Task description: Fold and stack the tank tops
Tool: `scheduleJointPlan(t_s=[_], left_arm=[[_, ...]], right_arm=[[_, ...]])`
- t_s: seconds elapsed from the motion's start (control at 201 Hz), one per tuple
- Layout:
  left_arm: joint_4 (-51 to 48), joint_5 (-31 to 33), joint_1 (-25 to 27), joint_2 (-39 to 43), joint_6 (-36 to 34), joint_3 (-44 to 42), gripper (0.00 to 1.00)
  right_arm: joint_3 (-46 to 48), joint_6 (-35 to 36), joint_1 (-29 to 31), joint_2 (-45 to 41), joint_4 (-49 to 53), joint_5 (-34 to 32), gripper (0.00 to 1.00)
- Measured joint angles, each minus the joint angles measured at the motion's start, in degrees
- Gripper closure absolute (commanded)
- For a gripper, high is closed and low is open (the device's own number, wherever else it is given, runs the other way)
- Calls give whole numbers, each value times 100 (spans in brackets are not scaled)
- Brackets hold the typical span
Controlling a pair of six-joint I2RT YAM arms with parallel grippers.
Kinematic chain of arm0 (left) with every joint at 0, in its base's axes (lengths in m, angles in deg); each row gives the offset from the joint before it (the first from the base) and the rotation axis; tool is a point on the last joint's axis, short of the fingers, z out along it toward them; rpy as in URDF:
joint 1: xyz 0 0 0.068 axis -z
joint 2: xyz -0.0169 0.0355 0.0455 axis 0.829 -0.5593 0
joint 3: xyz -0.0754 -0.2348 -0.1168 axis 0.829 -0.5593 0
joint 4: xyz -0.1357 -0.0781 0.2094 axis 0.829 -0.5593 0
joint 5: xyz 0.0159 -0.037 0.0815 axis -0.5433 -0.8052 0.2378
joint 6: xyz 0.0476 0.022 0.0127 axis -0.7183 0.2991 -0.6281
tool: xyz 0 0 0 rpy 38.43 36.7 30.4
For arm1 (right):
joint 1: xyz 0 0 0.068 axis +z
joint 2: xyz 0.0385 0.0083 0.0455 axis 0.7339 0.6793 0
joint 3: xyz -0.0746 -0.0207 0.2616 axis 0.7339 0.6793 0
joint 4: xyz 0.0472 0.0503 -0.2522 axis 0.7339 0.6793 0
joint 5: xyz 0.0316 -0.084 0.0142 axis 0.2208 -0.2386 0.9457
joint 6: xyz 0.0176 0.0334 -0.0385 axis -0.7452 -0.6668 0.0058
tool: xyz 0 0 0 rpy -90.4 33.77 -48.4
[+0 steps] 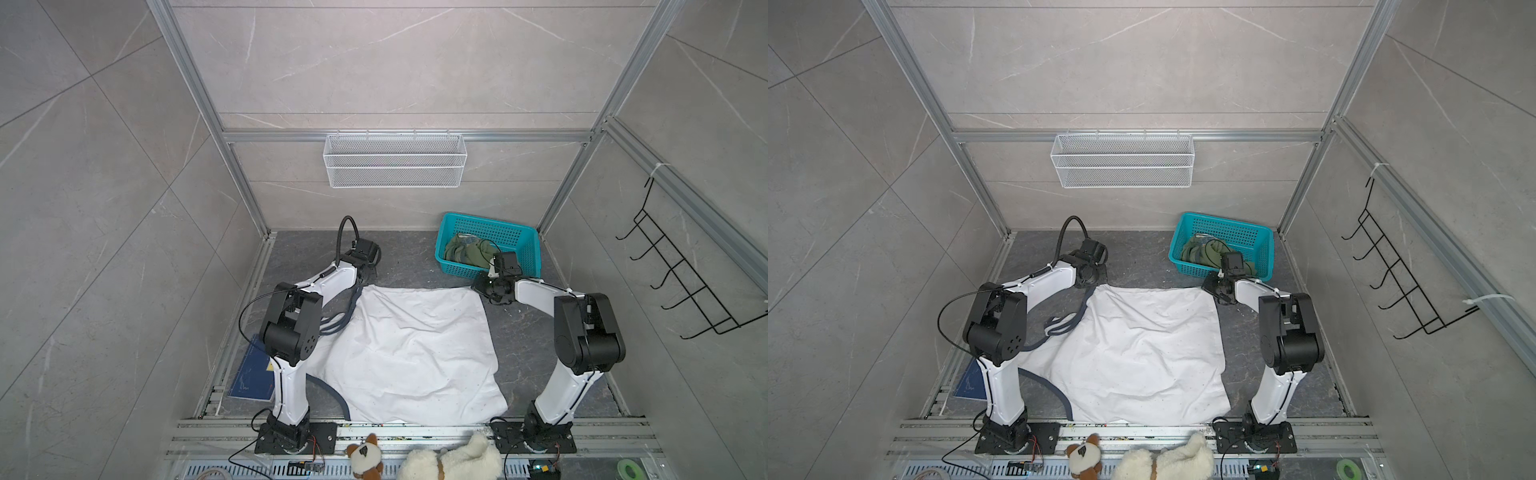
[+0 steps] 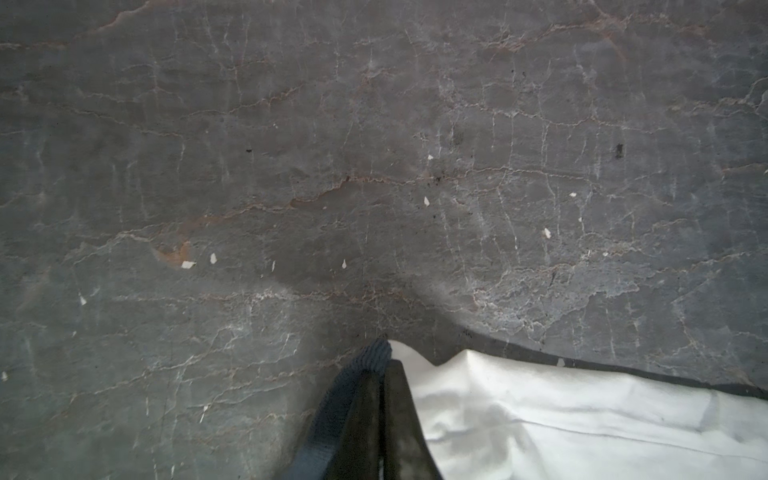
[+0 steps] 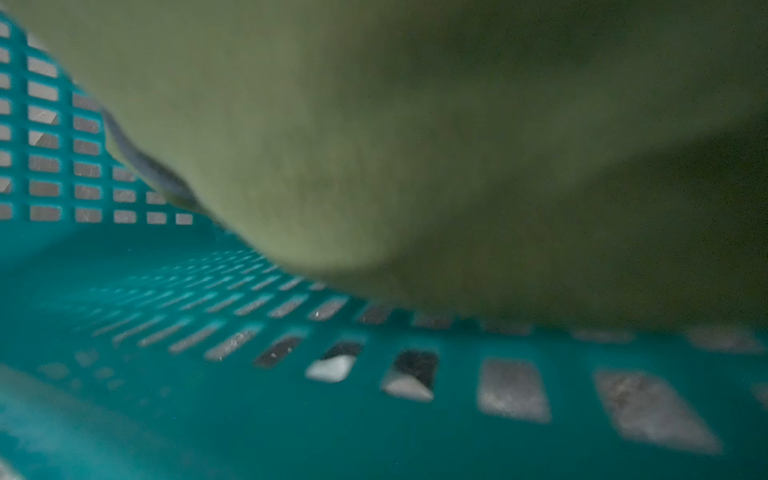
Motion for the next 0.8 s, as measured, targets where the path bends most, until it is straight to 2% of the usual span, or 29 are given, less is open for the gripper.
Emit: scheduleJointPlan(t_s=[0.264,0.592,0.682,0.732,0.801], left_arm=[[109,-201,-11,-59,-26,83,100],[201,-442,-13,-437,-57,544,100],[177,-468,-13,-535,-57,638,100],[136,-490,-17,-612,-61,758,100],[42,-525,-26,-741,-87,975,75]], right_arm=[[-743,79,-352,345,258,-203,100],[-1338,267,-396,605,581,-479,100],[-1338,293,-396,616,608,-498,91],[-1338,315,-396,634,610,-501,79],[-1340,363,-396,671,632,-496,58]])
